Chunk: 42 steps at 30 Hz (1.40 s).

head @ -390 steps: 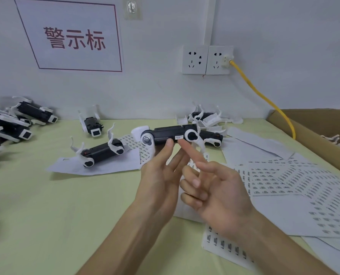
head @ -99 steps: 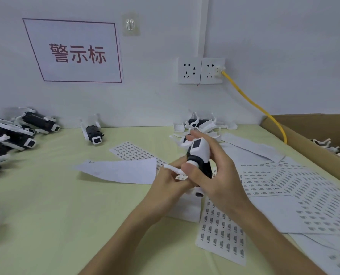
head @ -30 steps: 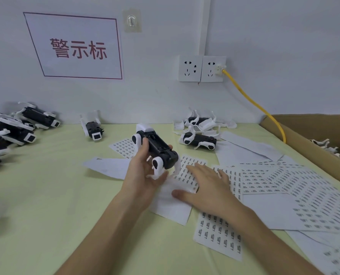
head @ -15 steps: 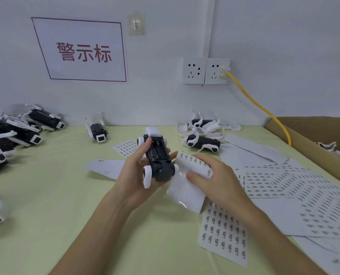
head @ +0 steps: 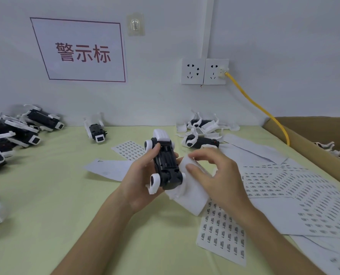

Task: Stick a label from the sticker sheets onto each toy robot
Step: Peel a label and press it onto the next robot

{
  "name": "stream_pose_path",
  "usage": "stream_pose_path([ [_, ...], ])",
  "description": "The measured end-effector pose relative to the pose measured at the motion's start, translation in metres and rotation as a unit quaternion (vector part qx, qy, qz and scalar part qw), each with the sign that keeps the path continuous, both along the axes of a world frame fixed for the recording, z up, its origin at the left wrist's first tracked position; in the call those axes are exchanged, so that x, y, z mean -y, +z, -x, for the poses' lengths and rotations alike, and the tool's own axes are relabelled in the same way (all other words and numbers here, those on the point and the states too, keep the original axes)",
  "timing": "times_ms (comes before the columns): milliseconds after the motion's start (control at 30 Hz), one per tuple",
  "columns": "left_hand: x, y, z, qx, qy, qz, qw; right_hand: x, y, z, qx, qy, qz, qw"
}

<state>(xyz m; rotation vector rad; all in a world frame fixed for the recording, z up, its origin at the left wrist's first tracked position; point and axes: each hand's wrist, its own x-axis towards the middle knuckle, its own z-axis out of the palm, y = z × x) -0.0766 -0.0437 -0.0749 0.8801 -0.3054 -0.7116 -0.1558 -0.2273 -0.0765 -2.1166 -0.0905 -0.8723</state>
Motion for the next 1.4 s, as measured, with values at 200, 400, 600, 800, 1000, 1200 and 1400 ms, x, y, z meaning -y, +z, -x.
stream_pose_path([
  [200, 0.0, 0.003, 0.003, 0.046, -0.052, -0.025, 0.997, 0.0, 0.0, -0.001, -0.013, -0.007, -0.045, 0.999],
  [400, 0.003, 0.003, 0.007, 0.087, -0.055, -0.044, 0.994, 0.001, 0.004, 0.001, -0.033, -0.02, -0.086, 0.996],
  [600, 0.003, 0.001, 0.009, 0.12, -0.064, -0.084, 0.987, 0.002, 0.005, 0.001, -0.025, -0.04, -0.066, 0.997],
  [800, 0.002, 0.001, 0.009, 0.142, -0.072, -0.102, 0.982, 0.004, 0.003, 0.0, -0.026, -0.043, -0.056, 0.997],
  [1000, 0.004, 0.0, 0.01, 0.135, -0.065, -0.112, 0.982, 0.009, 0.004, -0.004, -0.068, -0.022, -0.121, 0.99],
  [1200, 0.004, 0.001, 0.009, 0.137, -0.058, -0.11, 0.983, 0.012, 0.003, -0.005, -0.096, 0.001, -0.154, 0.983],
  [1400, 0.003, 0.001, 0.008, 0.132, -0.052, -0.113, 0.983, 0.011, 0.004, -0.004, -0.089, -0.005, -0.132, 0.987],
])
